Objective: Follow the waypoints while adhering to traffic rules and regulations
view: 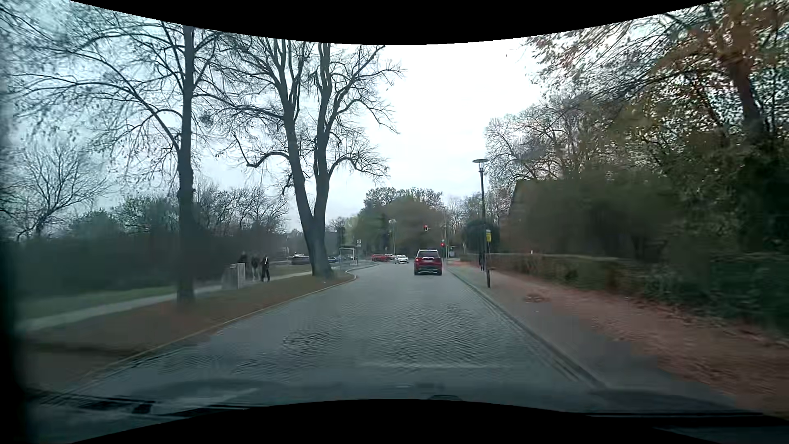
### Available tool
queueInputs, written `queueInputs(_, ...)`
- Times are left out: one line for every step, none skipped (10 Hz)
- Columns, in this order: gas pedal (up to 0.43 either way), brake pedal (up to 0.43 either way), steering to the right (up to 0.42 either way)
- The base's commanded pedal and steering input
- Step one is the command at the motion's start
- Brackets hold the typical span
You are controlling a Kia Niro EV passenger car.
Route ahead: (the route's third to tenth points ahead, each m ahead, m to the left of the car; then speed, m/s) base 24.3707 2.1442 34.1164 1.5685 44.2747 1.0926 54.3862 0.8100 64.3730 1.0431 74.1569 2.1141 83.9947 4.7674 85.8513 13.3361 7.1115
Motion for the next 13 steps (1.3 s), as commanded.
queueInputs(0.11,0.0,0.02)
queueInputs(0.098,0.0,0.027)
queueInputs(0.098,0.0,0.028)
queueInputs(0.098,0.0,0.028)
queueInputs(0.087,0.0,0.028)
queueInputs(0.087,0.0,0.023)
queueInputs(0.087,0.0,0.018)
queueInputs(0.087,0.0,0.015)
queueInputs(0.079,0.0,0.012)
queueInputs(0.079,0.0,0.012)
queueInputs(0.079,0.0,0.015)
queueInputs(0.067,0.0,0.017)
queueInputs(0.067,0.0,0.016)
